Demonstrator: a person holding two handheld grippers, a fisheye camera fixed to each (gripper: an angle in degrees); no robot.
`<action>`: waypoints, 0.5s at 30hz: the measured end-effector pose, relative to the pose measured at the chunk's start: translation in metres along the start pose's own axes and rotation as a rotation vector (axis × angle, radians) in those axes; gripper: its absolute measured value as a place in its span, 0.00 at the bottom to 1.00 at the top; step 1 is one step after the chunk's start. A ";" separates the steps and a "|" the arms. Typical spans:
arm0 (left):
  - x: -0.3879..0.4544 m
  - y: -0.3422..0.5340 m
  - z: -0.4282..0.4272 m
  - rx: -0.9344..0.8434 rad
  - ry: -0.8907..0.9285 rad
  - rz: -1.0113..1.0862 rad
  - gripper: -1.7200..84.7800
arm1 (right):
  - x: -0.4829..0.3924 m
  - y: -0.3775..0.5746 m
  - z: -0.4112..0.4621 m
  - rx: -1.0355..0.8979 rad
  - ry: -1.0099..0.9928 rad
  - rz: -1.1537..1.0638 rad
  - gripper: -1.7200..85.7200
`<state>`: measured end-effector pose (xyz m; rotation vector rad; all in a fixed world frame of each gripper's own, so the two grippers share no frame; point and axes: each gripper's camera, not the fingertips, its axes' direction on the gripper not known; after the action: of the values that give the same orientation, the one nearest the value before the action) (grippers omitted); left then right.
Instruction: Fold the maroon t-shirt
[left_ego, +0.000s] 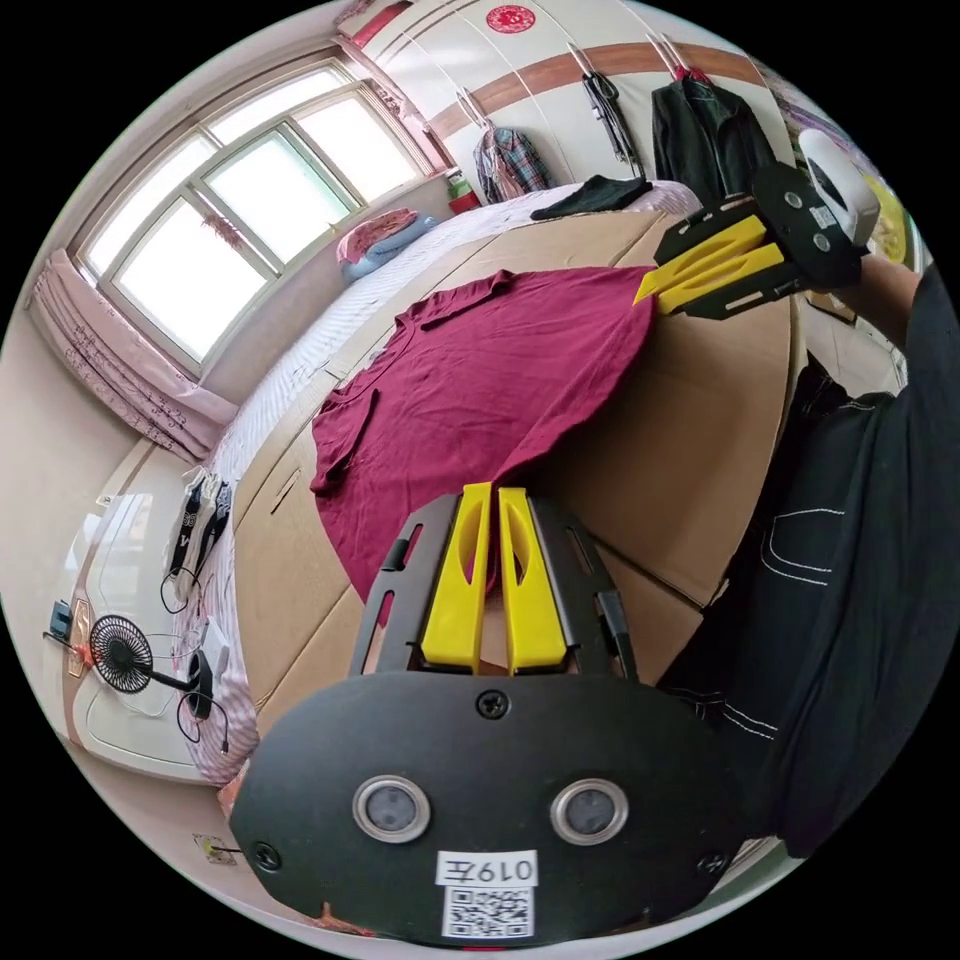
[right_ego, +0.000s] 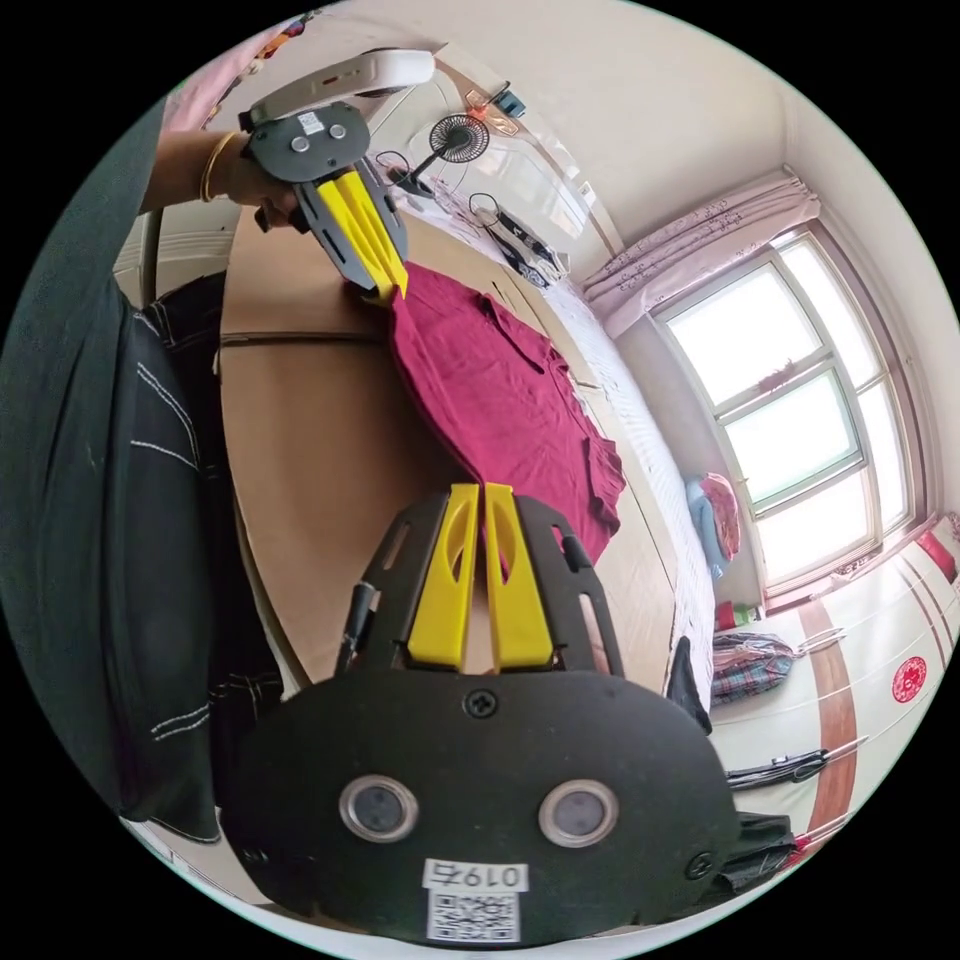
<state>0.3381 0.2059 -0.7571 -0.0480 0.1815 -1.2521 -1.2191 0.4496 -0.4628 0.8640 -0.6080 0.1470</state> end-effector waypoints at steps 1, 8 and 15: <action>-0.003 -0.001 -0.001 0.005 -0.007 -0.003 0.03 | 0.006 -0.005 -0.002 0.013 0.000 0.014 0.01; -0.023 -0.021 -0.002 0.045 -0.040 0.054 0.03 | 0.039 -0.035 -0.013 0.054 -0.008 0.065 0.01; -0.044 -0.046 -0.019 0.052 -0.008 0.180 0.03 | 0.066 -0.068 -0.038 0.067 -0.076 0.021 0.01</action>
<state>0.2789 0.2341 -0.7647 0.0084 0.1431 -1.0764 -1.1240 0.4262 -0.4904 0.9310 -0.6869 0.1550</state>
